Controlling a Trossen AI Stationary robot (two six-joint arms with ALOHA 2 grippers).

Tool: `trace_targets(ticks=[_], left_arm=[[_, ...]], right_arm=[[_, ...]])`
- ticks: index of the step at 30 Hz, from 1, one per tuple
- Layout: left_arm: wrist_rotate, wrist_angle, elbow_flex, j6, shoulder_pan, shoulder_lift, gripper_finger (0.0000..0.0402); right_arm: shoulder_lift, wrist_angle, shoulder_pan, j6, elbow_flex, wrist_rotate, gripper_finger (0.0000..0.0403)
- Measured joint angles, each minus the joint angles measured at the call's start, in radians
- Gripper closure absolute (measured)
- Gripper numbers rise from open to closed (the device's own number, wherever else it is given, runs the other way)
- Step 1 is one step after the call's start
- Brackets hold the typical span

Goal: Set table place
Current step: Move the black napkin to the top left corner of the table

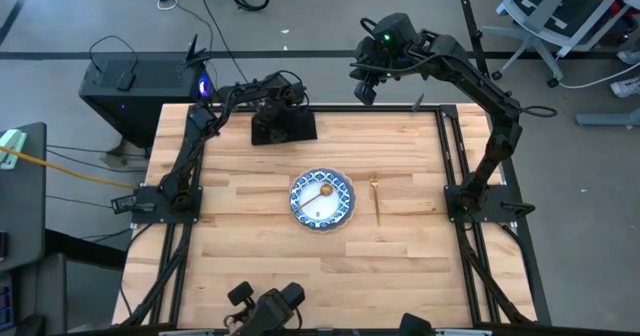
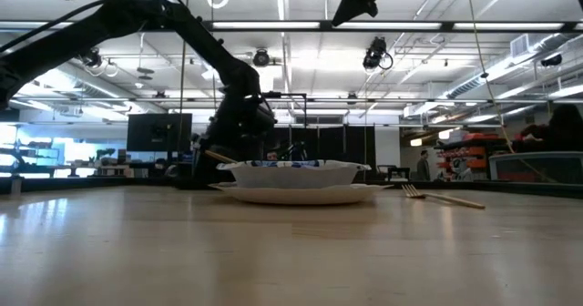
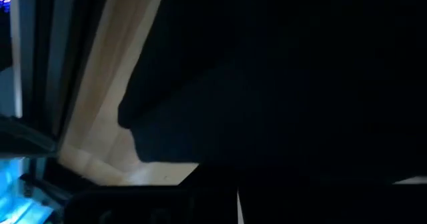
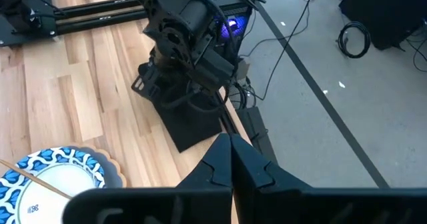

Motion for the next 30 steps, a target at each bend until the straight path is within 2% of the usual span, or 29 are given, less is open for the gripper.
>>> trace_targets(ticks=[6, 10, 15, 20, 26, 30], left_arm=[[-0.019, -0.021, -0.001, 0.009, 0.025, -0.005, 0.0399], [-0.008, -0.012, 0.017, 0.003, 0.020, -0.075, 0.0398], [0.047, 0.143, 0.022, 0.030, 0.002, -0.142, 0.0399], [0.214, 0.328, 0.008, 0.055, -0.007, -0.120, 0.0399], [0.225, 0.361, 0.000, 0.057, -0.019, -0.053, 0.0399], [0.188, 0.355, 0.003, 0.048, -0.015, -0.060, 0.0398]], right_arm=[[0.000, 0.001, 0.000, 0.000, 0.000, 0.000, 0.0403], [0.000, 0.004, 0.000, 0.000, 0.000, 0.000, 0.0403], [0.000, 0.011, 0.000, 0.000, 0.000, 0.000, 0.0403], [0.000, 0.011, 0.000, 0.000, 0.000, 0.000, 0.0403], [0.000, 0.009, 0.000, 0.001, 0.000, 0.000, 0.0403], [0.000, 0.008, 0.000, 0.001, 0.000, 0.000, 0.0403]])
